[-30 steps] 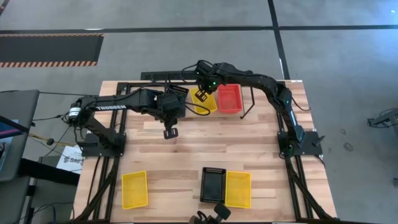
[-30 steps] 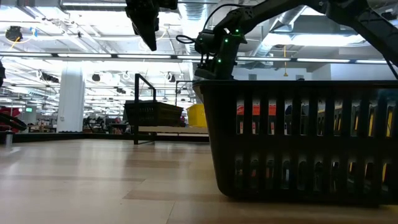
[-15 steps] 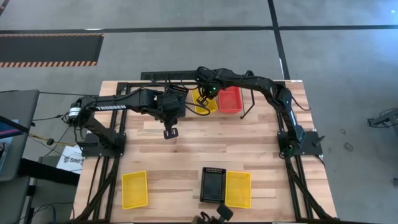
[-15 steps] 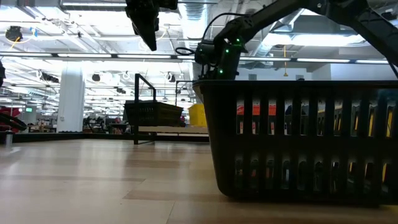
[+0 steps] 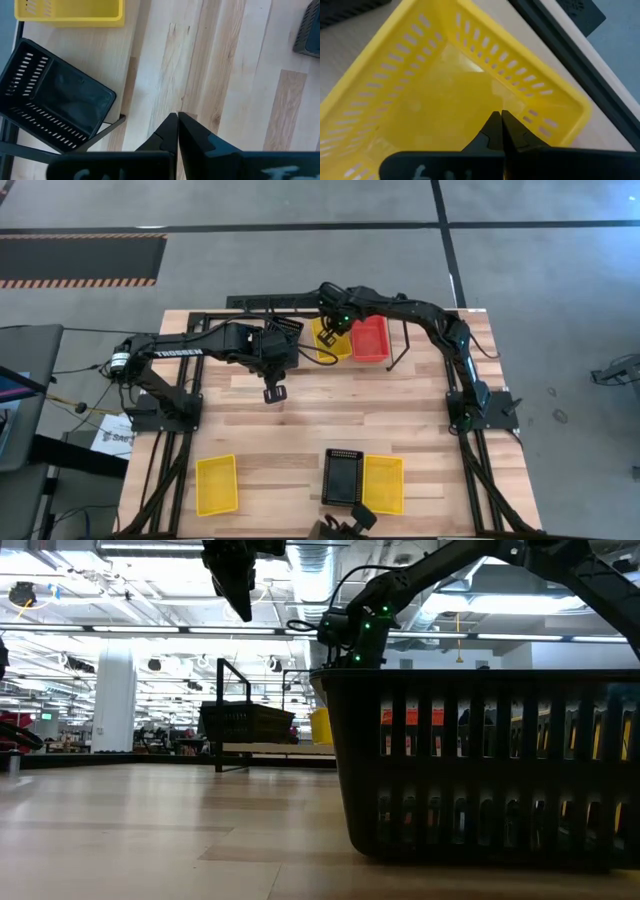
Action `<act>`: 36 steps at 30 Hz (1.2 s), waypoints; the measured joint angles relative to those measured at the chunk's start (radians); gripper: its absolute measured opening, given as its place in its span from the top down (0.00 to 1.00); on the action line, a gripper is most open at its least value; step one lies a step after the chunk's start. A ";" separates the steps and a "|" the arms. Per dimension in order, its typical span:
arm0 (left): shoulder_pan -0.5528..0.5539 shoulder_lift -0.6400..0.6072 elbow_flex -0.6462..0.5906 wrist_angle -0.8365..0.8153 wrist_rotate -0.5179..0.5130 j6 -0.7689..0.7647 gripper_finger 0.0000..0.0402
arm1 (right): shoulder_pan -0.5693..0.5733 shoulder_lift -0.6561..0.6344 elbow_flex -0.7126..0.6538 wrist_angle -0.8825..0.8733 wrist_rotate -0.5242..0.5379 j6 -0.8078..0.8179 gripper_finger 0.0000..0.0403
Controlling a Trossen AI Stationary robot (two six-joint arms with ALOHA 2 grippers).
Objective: Stack baskets on shelf by color
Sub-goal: Adjust all the bins on the shelf
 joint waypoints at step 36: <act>0.000 0.000 0.000 0.000 0.000 0.006 1.00 | 0.007 -0.028 0.200 0.152 0.052 -0.108 1.00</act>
